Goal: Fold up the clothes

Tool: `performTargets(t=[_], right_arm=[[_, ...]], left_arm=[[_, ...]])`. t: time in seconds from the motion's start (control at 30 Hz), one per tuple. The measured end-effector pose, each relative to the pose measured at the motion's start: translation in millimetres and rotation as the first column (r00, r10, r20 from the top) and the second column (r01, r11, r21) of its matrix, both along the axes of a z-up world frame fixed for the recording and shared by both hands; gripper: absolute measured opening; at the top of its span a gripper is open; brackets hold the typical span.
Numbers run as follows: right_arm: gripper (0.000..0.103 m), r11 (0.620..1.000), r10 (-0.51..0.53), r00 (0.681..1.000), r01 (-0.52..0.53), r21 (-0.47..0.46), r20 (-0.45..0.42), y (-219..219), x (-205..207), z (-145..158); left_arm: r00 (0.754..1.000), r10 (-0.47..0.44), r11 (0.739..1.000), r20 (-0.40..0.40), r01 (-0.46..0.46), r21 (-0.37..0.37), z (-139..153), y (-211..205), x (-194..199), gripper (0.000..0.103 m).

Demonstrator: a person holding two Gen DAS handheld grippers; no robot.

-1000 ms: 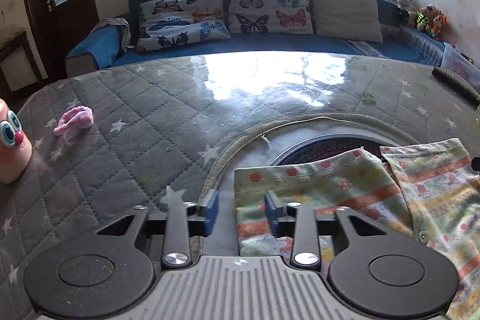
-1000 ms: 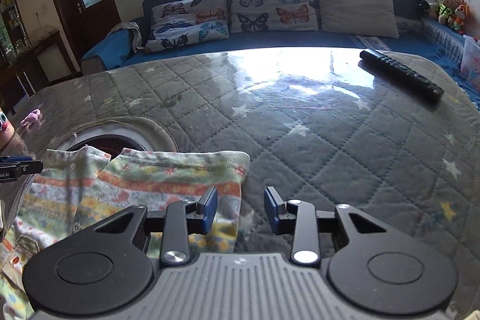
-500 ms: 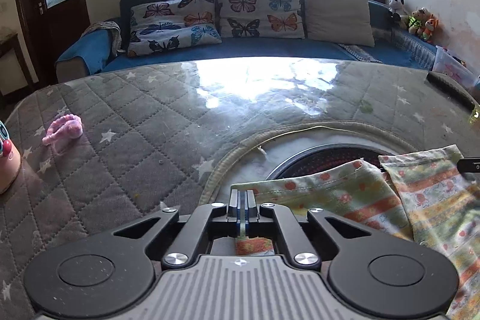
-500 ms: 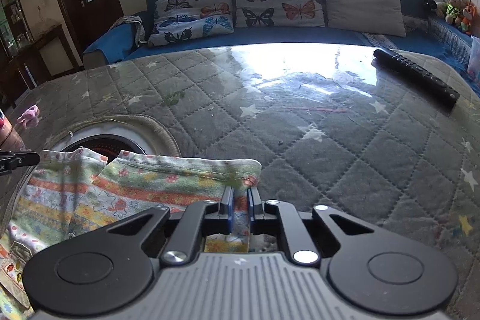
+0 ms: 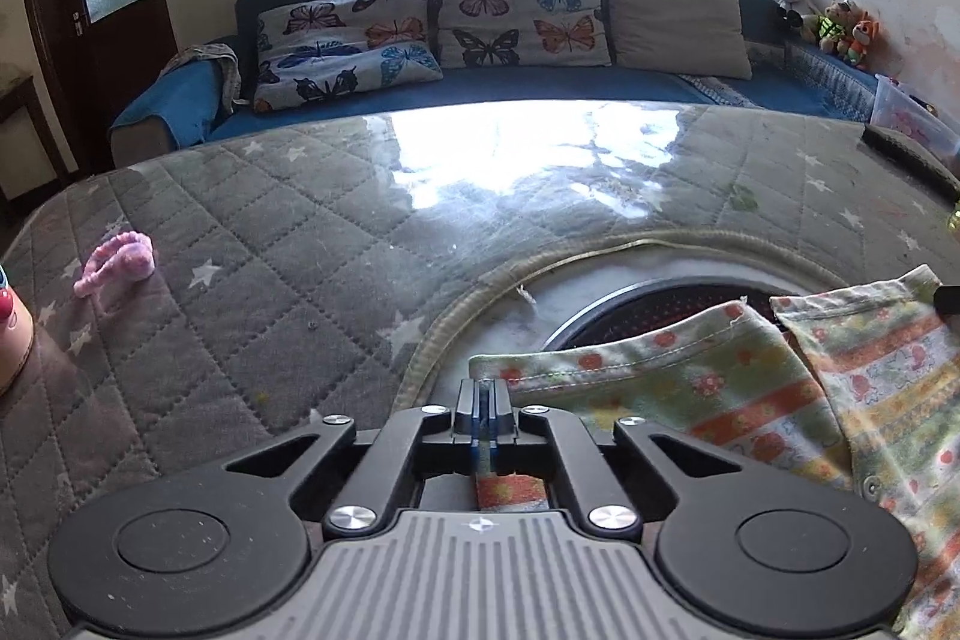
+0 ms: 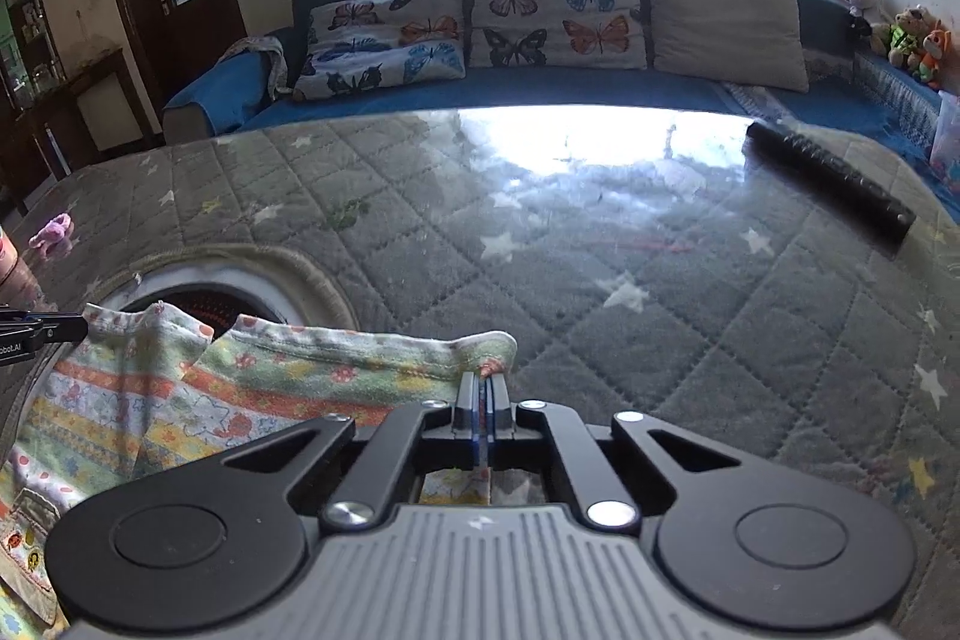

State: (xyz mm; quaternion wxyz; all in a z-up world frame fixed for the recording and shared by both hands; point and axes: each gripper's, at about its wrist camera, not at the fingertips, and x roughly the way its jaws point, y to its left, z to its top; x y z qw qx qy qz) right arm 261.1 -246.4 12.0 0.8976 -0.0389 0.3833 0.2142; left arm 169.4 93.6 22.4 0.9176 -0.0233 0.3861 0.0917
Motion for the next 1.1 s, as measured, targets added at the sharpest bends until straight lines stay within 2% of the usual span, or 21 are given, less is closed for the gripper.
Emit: performTargets(t=[0.17,0.27,0.33,0.43,0.53,0.57,0.63,0.7,0.77,0.83,0.9,1.03,1.1], right_arm=[[0.001,0.999,-0.029,0.997,0.027,0.028,0.076,-0.7,3.8,15.8],[0.002,0.999,-0.037,0.997,0.037,0.003,0.062,3.6,14.5,10.8],[0.007,0.999,-0.039,0.998,0.039,-0.013,0.041,4.6,17.9,4.5],[0.010,0.999,-0.039,0.999,0.039,-0.009,0.037,2.2,14.5,3.5],[0.012,1.000,0.007,0.999,-0.006,-0.019,0.043,4.6,-0.8,11.6],[0.014,0.999,0.029,0.999,-0.028,-0.020,0.042,7.5,-7.5,14.2],[0.029,0.997,0.073,0.997,-0.072,-0.019,0.040,13.8,-21.5,18.9],[0.031,0.992,0.128,0.991,-0.127,-0.019,0.035,23.5,-39.6,21.1],[0.033,0.984,0.175,0.984,-0.175,-0.019,0.029,32.2,-55.4,22.9],[0.042,0.972,0.236,0.972,-0.236,-0.023,0.019,44.0,-76.8,22.7],[0.042,0.958,0.286,0.958,-0.286,-0.033,0.012,53.0,-95.2,21.9],[0.050,0.930,0.362,0.932,-0.361,-0.061,0.006,68.0,-128.4,18.8],[0.054,0.920,0.386,0.923,-0.384,-0.075,0.006,72.6,-140.6,16.6]], left_arm=[[0.997,-0.002,1.000,0.079,0.002,-0.006,17.4,-0.4,13.2,0.001],[0.998,-0.009,1.000,0.057,0.009,0.005,13.3,-4.9,29.1,0.002],[1.000,-0.005,1.000,0.027,0.005,0.006,6.7,-5.2,34.9,0.003],[1.000,0.003,1.000,0.020,-0.002,-0.006,6.0,0.0,29.0,0.006],[0.999,0.011,1.000,0.033,-0.011,0.003,13.6,6.2,13.3,0.006],[0.999,0.019,1.000,0.039,-0.019,0.004,17.2,9.1,7.0,0.010],[0.998,0.037,0.999,0.054,-0.037,-0.002,24.6,15.7,-8.7,0.015],[0.996,0.051,0.999,0.068,-0.051,-0.005,30.4,21.8,-26.2,0.030],[0.995,0.062,0.998,0.077,-0.062,0.001,34.1,26.5,-46.0,0.034],[0.994,0.071,0.997,0.081,-0.072,0.006,36.0,31.4,-65.8,0.036],[0.993,0.084,0.996,0.084,-0.085,0.011,37.3,36.4,-84.9,0.042],[0.992,0.087,0.996,0.091,-0.090,0.027,38.7,42.0,-123.9,0.050],[0.993,0.067,0.997,0.094,-0.071,0.033,37.9,40.7,-142.9,0.064]])
